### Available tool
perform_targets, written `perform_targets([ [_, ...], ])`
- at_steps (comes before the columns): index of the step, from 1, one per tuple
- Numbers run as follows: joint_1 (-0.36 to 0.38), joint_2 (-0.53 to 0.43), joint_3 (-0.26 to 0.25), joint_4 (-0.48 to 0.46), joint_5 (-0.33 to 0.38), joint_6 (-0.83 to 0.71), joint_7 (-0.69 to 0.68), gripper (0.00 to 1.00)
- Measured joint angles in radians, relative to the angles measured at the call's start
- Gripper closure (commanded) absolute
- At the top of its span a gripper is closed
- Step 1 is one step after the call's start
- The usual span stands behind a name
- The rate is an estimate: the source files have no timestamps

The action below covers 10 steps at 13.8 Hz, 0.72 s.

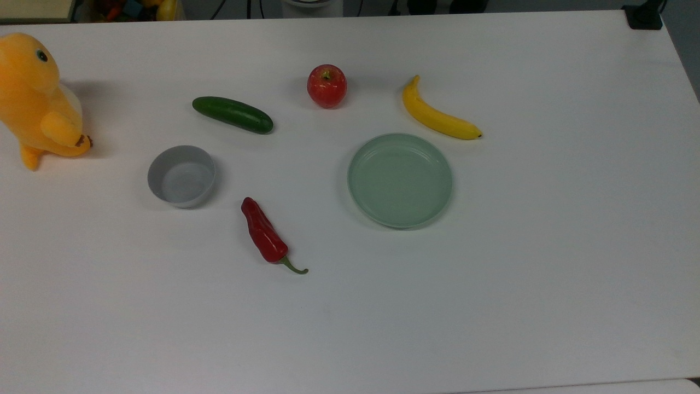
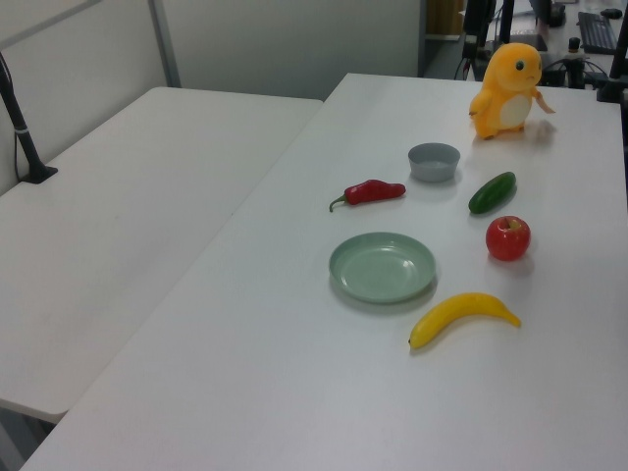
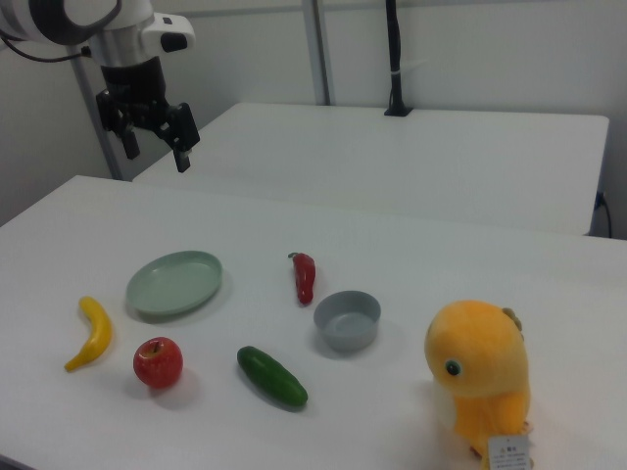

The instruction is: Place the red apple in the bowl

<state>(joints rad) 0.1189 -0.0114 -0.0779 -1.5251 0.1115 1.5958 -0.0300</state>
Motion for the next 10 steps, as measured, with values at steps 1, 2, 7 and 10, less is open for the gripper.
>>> perform_targets([
  [1,0.000,0.000,0.000,0.000,0.000,0.000,0.000,0.00],
  [2,-0.001,0.000,0.000,0.000,0.000,0.000,0.000,0.00],
  [7,-0.008,-0.001,0.000,0.000,0.000,0.000,0.000,0.00],
  [10,-0.008,-0.001,0.000,0.000,0.000,0.000,0.000,0.00],
])
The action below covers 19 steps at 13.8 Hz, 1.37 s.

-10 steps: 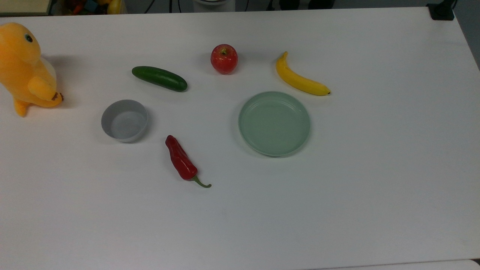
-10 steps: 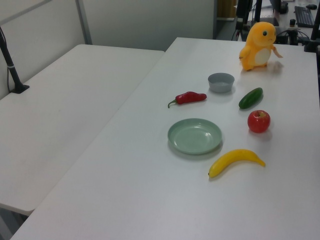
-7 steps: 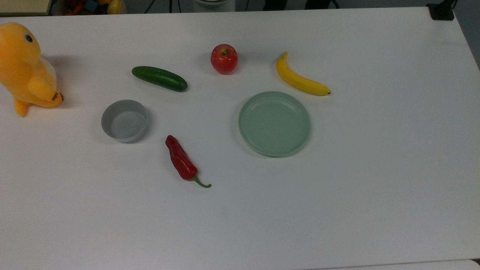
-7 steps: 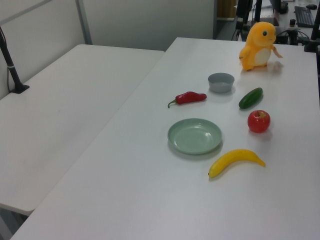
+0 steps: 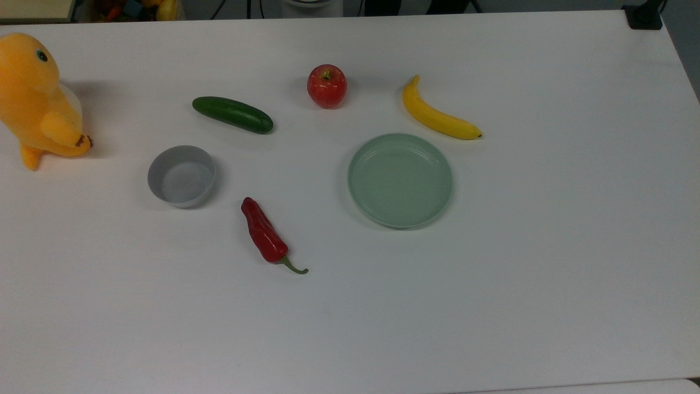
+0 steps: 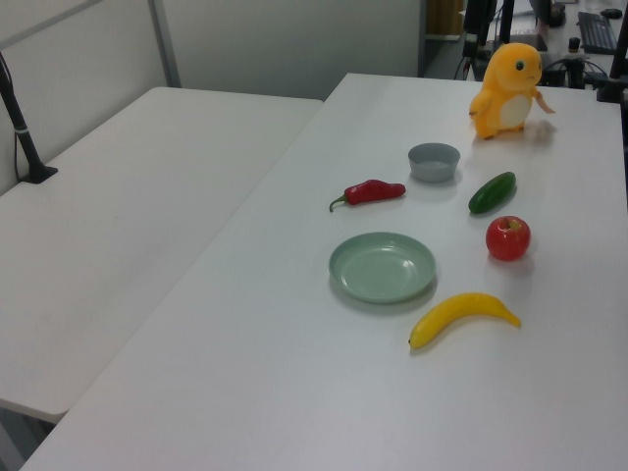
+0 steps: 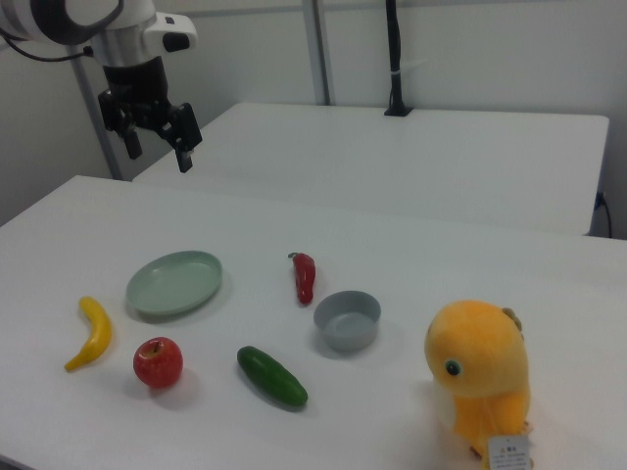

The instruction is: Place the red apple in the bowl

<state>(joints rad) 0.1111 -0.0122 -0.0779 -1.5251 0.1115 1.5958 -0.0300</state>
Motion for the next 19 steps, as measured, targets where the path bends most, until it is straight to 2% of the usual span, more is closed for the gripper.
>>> perform_targets([
  [11,-0.005,-0.001,-0.001,-0.003,0.000,0.000,0.000,0.00],
  [19,-0.004,0.009,0.002,-0.053,0.000,0.000,-0.028,0.00],
])
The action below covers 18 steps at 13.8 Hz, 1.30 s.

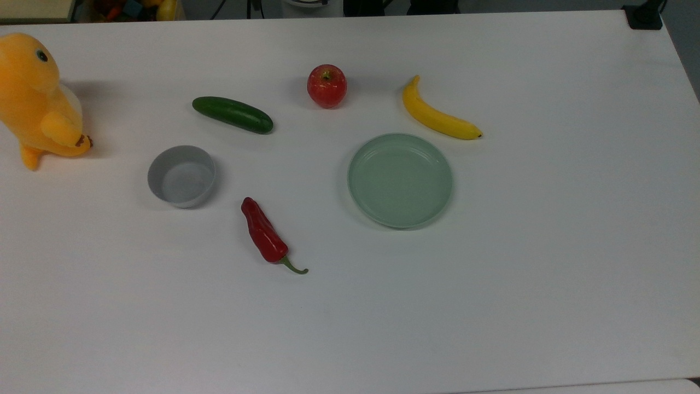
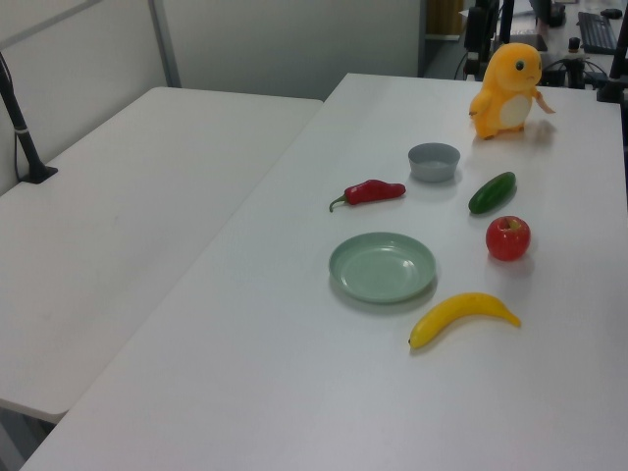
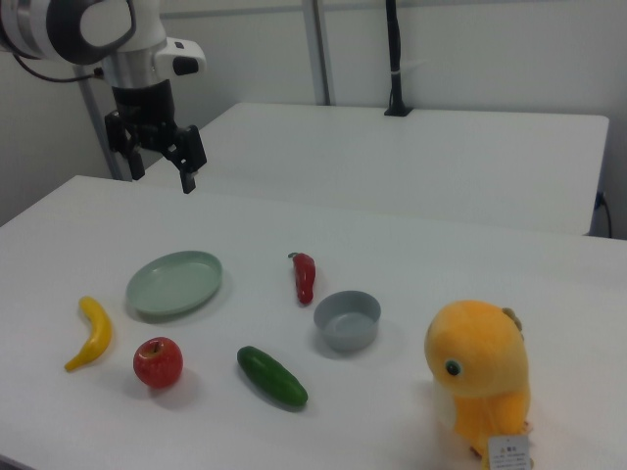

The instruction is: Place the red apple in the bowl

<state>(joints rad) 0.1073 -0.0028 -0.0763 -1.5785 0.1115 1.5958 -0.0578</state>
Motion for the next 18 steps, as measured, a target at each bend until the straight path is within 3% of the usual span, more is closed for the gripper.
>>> perform_targets([
  [8,0.000,0.001,0.000,-0.037,0.000,0.000,-0.382,0.00],
  [14,0.002,-0.004,0.037,-0.097,0.000,-0.070,-0.385,0.00],
  [18,0.002,-0.052,0.075,-0.212,0.000,-0.076,-0.359,0.00],
])
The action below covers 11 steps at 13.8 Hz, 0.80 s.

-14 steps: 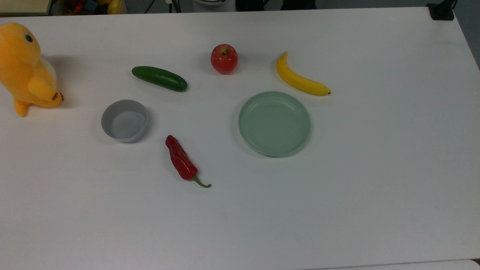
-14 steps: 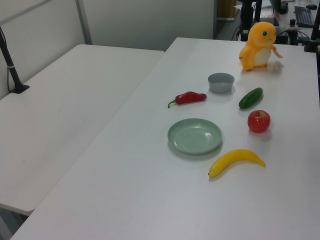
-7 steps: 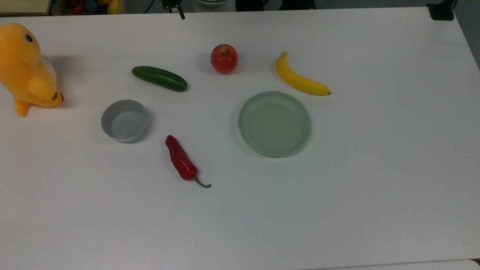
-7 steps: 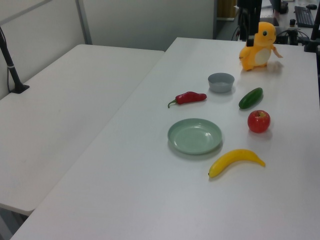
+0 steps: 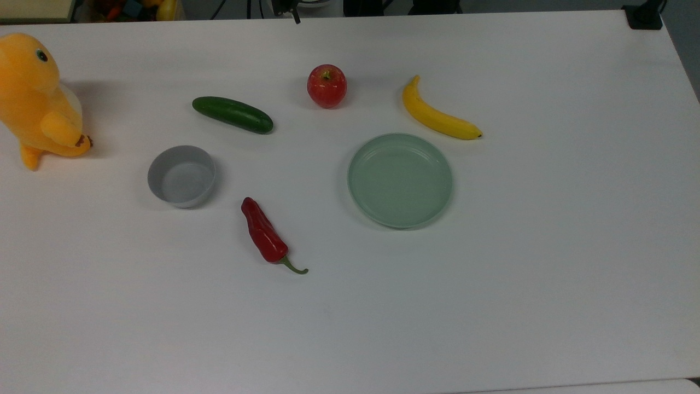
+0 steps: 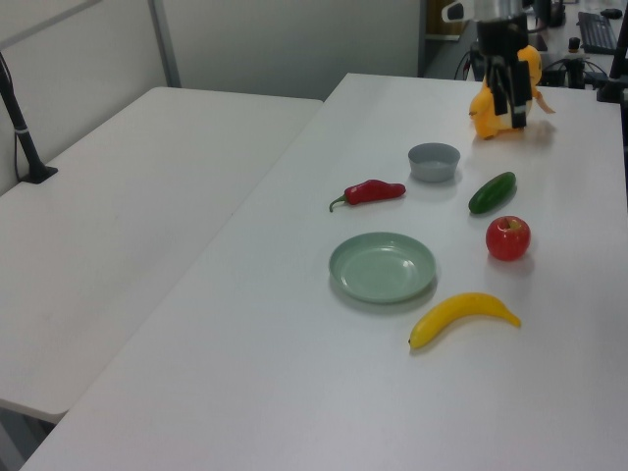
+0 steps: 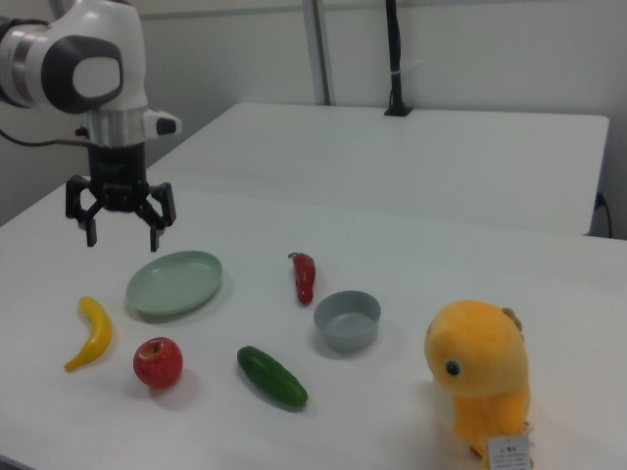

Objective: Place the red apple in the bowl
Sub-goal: 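Move the open gripper over the red apple and lower it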

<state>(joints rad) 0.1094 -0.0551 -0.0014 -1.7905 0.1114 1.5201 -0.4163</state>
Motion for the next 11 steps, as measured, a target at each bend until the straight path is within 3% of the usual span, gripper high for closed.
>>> perform_targets([
  [4,0.000,-0.038,0.002,-0.140,0.000,0.029,0.015,0.00],
  [11,-0.003,-0.053,0.002,-0.406,0.000,0.412,0.146,0.00],
])
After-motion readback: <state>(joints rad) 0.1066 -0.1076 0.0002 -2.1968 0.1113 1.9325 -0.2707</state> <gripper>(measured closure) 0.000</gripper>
